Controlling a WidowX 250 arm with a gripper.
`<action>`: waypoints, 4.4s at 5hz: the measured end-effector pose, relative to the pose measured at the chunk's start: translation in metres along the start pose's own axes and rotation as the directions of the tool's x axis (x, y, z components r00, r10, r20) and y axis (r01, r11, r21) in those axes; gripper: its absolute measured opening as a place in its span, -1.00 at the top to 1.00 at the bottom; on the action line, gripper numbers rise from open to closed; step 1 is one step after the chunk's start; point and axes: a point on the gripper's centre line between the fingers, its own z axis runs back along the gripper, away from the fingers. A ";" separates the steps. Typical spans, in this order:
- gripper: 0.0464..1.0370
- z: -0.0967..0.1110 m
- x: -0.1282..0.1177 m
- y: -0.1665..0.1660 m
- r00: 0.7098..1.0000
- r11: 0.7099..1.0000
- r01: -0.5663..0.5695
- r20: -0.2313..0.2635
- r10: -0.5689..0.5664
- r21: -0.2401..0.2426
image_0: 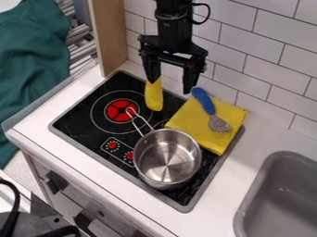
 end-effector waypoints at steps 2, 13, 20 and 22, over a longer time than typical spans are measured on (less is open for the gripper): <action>-0.94 -0.020 -0.005 -0.012 0.998 1.000 0.016 -0.064 -0.016 -0.011; -0.94 -0.083 0.043 -0.054 0.973 0.968 -0.225 -0.027 0.229 0.113; 0.67 -0.097 0.057 -0.040 0.974 0.968 -0.226 0.005 0.227 0.109; 0.89 -0.098 0.054 -0.048 0.973 0.967 -0.229 0.018 0.229 0.112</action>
